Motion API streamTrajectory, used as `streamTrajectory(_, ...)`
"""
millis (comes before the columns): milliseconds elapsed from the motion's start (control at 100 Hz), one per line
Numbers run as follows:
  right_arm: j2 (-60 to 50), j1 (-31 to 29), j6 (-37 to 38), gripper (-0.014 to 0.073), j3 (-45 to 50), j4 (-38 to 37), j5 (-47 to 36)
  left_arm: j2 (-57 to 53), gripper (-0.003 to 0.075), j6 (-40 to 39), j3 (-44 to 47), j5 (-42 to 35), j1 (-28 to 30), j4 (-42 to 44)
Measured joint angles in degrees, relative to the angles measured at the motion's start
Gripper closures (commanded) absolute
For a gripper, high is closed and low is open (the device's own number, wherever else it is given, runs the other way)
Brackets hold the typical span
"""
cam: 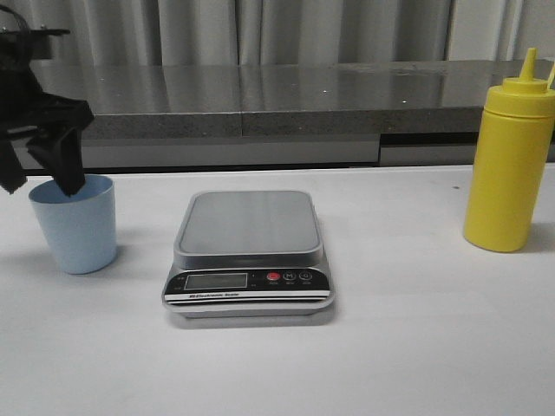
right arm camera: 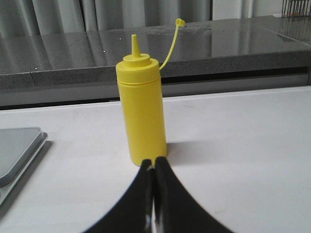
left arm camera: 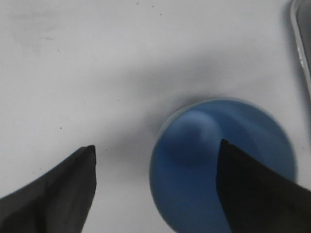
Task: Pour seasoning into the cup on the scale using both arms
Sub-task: 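Lower the left gripper and grasp the light blue cup rim, then lift the cup with the left gripper and lower it onto the scale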
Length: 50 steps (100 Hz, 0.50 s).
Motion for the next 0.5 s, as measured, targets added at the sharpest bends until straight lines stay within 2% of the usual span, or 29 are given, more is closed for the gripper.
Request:
streamTrajectory(90, 0.0, 0.0, 0.0, 0.0662, 0.0, 0.0, 0.0, 1.7, 0.028, 0.0, 0.0, 0.0, 0.0, 0.0)
streamTrajectory(180, 0.0, 0.0, 0.0, 0.0662, 0.0, 0.0, 0.0, 2.8, 0.0358, 0.0, -0.1, 0.0, 0.0, 0.0)
streamTrajectory(420, 0.0, 0.0, 0.0, 0.0662, 0.0, 0.0, 0.0, 3.3, 0.0736, 0.0, -0.2, -0.3, 0.0, -0.1)
streamTrajectory(500, 0.0, 0.0, 0.0, 0.0662, 0.0, 0.0, 0.0, 3.3, 0.0741, 0.0, -0.2, -0.4, 0.0, -0.9)
